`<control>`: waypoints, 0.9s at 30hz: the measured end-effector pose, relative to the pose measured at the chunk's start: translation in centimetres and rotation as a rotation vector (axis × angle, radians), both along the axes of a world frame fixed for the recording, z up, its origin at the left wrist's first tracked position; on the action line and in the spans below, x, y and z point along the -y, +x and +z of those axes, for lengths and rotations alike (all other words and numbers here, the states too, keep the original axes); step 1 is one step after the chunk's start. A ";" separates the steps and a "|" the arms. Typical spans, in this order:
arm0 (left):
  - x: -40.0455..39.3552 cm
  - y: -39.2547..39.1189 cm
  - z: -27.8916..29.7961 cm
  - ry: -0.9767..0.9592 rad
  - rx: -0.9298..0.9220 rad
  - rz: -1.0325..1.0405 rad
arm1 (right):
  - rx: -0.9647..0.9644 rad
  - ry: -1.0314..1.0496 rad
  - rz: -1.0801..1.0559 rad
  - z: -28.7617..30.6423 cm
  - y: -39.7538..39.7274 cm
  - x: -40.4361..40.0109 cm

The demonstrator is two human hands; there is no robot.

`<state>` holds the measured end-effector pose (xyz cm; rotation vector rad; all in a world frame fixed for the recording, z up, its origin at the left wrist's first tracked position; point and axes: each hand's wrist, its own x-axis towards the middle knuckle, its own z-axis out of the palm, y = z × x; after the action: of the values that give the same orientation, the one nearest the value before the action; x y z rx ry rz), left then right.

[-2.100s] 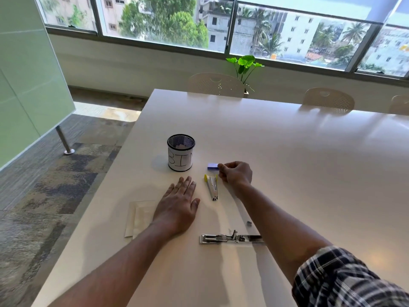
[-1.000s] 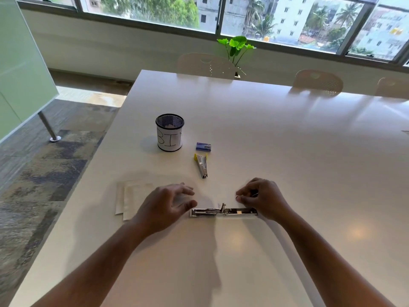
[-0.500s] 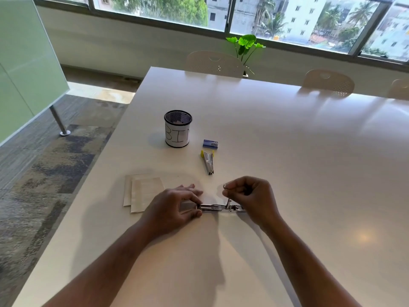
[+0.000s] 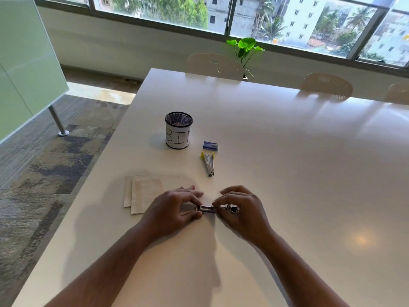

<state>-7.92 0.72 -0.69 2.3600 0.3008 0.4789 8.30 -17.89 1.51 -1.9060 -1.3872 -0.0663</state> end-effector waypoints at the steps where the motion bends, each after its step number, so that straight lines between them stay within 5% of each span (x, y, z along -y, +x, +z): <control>1: 0.0 0.0 0.0 0.001 0.002 0.001 | -0.010 -0.005 0.006 0.1 0.1 0.0; 18: -0.1 0.0 -0.2 -0.028 0.007 -0.007 | -0.206 -0.001 -0.019 0.1 -0.4 0.0; 27: -0.2 0.0 -0.5 -0.017 0.017 -0.006 | -0.154 0.029 -0.025 -0.1 -0.2 0.4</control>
<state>-7.94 0.87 -1.15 2.3383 0.2891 0.4919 8.11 -18.25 1.36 -1.8641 -1.2527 0.0473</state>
